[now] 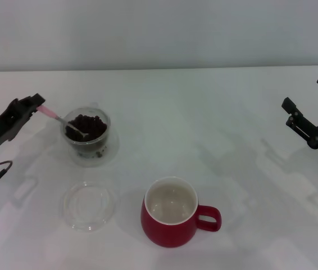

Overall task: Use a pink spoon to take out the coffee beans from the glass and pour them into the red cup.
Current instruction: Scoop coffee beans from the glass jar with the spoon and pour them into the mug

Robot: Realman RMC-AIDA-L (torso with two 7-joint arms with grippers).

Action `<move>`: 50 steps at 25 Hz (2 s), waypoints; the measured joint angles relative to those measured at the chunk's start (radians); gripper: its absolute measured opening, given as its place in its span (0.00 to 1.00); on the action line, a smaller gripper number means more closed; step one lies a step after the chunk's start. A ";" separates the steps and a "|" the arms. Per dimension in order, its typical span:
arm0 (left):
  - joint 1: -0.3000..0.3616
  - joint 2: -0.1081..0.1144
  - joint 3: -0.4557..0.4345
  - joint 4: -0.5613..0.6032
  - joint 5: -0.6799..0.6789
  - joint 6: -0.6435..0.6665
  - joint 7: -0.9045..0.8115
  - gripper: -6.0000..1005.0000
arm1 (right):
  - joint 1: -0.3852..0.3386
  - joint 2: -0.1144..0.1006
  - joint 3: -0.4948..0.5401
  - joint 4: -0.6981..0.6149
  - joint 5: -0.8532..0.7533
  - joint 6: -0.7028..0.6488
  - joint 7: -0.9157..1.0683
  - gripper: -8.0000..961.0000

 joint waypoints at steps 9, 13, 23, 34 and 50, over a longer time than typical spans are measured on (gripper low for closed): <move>0.062 0.004 0.000 0.007 -0.075 -0.095 0.004 0.13 | 0.001 0.000 -0.003 -0.010 -0.002 0.004 0.000 0.87; 0.077 0.007 0.000 0.009 -0.091 -0.138 0.007 0.13 | 0.001 0.000 -0.006 -0.013 -0.003 0.004 0.000 0.87; 0.087 0.009 0.000 0.011 -0.100 -0.199 -0.001 0.13 | 0.001 0.000 -0.008 -0.013 -0.003 0.004 0.001 0.87; 0.087 0.007 0.005 0.011 -0.094 -0.240 -0.026 0.13 | 0.001 0.000 -0.008 -0.012 -0.003 0.004 -0.006 0.87; 0.035 -0.002 0.102 -0.019 -0.059 -0.309 -0.041 0.13 | 0.000 -0.002 -0.008 -0.011 -0.003 0.006 -0.008 0.87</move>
